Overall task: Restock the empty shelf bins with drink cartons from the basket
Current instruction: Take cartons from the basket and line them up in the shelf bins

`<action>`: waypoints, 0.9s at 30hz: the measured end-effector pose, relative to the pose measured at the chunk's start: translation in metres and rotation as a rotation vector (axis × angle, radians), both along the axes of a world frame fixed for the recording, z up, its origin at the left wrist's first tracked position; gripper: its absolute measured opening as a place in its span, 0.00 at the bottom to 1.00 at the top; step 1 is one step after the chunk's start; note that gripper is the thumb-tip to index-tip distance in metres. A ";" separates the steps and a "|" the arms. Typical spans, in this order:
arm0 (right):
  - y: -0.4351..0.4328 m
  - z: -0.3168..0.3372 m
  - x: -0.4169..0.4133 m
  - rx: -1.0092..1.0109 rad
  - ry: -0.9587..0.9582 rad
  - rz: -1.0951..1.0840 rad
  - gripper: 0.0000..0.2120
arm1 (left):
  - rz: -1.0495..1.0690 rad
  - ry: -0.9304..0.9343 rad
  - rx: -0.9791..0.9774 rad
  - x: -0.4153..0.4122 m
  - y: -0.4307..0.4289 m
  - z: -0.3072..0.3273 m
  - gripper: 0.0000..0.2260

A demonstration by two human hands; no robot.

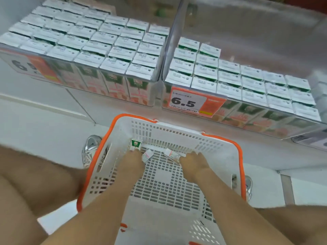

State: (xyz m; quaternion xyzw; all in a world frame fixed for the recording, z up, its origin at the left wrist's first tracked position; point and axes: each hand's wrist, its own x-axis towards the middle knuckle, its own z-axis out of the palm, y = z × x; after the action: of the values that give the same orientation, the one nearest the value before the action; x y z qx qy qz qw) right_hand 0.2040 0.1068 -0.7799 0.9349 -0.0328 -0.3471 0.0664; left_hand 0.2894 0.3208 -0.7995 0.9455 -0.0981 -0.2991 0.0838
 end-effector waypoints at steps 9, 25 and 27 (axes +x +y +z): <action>0.008 -0.073 0.002 0.192 0.024 -0.144 0.28 | -0.005 0.065 0.048 -0.004 -0.008 -0.067 0.21; -0.006 -0.004 0.012 0.924 -0.069 -0.944 0.23 | 0.682 0.425 -0.633 0.008 0.009 -0.001 0.15; -0.008 0.027 0.008 1.071 -0.065 -1.014 0.16 | 0.578 0.471 -0.587 0.010 0.007 0.028 0.15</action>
State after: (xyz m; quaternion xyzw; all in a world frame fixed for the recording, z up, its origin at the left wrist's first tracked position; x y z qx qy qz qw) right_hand 0.2124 0.0993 -0.7529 0.7191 -0.2888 -0.2758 -0.5687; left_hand 0.2992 0.3280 -0.7712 0.7768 0.1103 -0.4295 0.4472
